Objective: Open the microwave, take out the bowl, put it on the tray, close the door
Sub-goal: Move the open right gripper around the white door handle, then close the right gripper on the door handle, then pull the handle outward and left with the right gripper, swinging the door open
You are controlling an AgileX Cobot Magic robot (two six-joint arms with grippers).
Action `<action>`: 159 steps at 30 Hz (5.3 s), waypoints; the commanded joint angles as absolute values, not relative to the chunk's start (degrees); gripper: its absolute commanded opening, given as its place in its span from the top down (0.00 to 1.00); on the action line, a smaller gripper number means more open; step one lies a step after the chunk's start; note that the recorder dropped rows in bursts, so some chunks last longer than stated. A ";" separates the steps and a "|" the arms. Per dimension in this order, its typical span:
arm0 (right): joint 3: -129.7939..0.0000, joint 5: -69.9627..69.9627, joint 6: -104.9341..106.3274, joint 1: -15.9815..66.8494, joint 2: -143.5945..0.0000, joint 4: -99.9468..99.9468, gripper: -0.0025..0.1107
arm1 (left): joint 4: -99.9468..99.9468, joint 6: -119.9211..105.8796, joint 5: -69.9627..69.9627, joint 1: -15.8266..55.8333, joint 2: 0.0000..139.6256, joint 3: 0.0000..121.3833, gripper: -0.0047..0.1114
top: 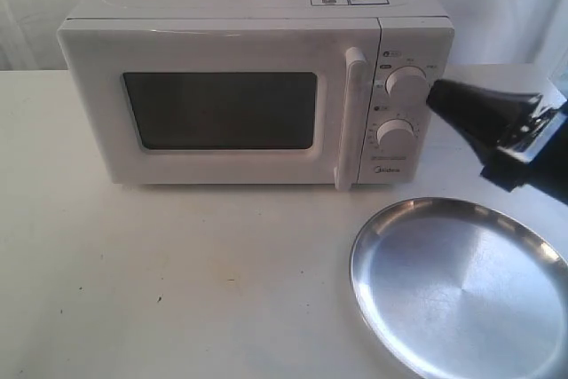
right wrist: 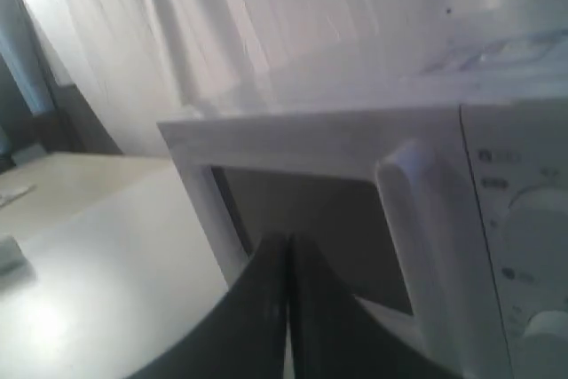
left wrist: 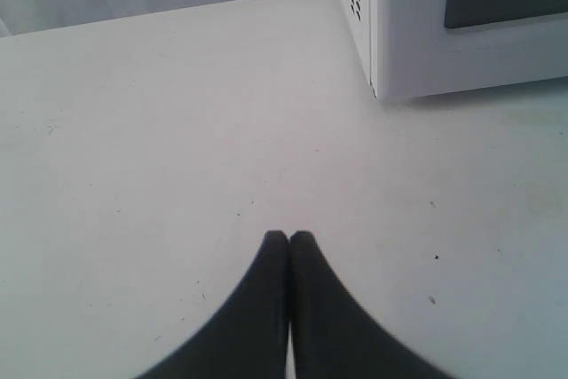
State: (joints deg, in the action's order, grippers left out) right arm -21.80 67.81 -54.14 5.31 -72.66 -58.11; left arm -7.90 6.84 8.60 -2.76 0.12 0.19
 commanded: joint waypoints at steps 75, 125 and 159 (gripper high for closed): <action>-44.24 60.56 -25.61 21.08 -107.59 -62.52 0.97 | -7.73 7.15 8.52 -2.71 0.00 0.00 0.96; -43.39 69.96 -33.24 22.20 -107.39 -92.97 0.98 | -7.73 7.15 8.52 -2.71 0.00 0.00 0.96; -36.53 69.96 -39.86 22.20 -100.65 -90.95 0.71 | -7.73 7.15 8.52 -2.71 0.00 0.00 0.96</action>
